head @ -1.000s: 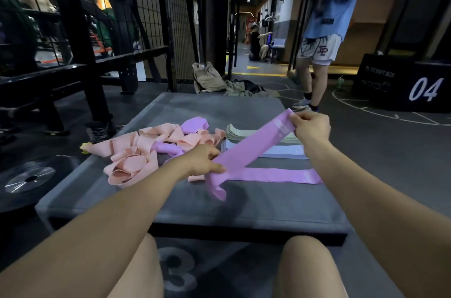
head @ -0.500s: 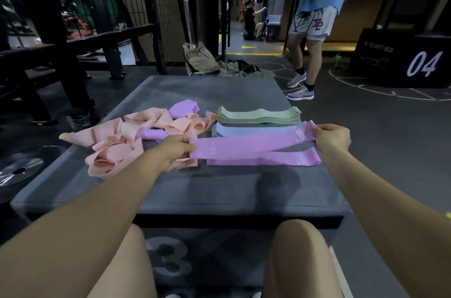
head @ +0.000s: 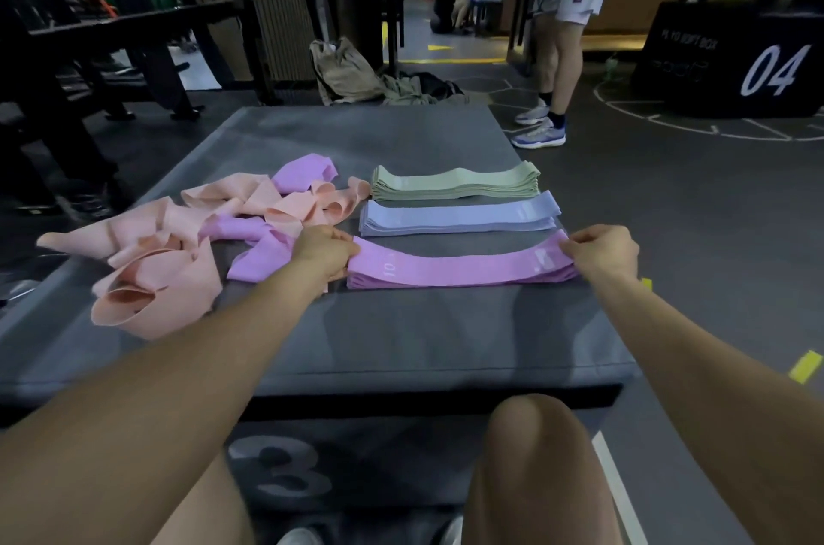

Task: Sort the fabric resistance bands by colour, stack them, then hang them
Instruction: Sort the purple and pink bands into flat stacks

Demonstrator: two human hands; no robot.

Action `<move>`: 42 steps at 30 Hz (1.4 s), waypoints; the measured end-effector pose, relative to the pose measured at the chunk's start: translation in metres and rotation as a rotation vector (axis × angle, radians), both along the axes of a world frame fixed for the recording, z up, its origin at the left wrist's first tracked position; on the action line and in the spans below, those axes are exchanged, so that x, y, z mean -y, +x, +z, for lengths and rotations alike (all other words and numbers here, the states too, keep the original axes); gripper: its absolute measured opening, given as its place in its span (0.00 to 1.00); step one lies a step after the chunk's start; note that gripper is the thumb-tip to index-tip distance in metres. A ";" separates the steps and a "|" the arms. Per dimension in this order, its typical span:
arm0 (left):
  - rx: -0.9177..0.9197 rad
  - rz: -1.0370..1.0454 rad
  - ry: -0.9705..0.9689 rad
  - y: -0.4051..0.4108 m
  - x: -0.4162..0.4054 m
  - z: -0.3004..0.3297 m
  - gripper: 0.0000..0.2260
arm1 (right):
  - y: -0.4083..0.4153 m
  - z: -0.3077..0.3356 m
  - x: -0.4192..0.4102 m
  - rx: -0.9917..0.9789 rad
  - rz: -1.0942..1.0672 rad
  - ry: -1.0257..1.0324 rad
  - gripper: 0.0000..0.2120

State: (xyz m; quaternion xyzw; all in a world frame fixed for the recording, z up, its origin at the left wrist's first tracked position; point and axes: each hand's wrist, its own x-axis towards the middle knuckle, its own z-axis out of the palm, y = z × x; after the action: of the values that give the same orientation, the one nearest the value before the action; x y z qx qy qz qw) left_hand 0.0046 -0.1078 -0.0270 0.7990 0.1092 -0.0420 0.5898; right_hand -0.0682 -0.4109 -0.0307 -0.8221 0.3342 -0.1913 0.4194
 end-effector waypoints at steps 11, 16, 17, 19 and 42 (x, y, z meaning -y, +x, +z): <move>0.080 -0.005 0.352 0.004 -0.001 -0.016 0.09 | 0.001 -0.012 -0.002 -0.127 -0.023 -0.147 0.06; 0.165 -0.036 0.480 -0.002 0.002 -0.016 0.02 | 0.001 -0.014 -0.003 -0.124 -0.005 -0.195 0.08; 0.175 -0.036 0.488 -0.002 0.002 -0.016 0.03 | 0.001 -0.015 -0.003 -0.123 0.000 -0.200 0.08; 0.190 -0.035 0.504 -0.001 0.002 -0.018 0.04 | 0.002 -0.016 -0.003 -0.124 0.004 -0.211 0.08; 0.377 -0.211 0.798 0.002 0.003 -0.030 0.08 | 0.008 -0.035 0.004 -0.080 0.069 -0.371 0.08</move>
State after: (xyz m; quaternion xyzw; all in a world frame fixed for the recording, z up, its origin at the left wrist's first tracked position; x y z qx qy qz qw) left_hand 0.0061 -0.1105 -0.0572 0.9643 -0.0747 0.0896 0.2377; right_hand -0.0600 -0.4152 -0.0655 -0.9032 0.2812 -0.2022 0.2534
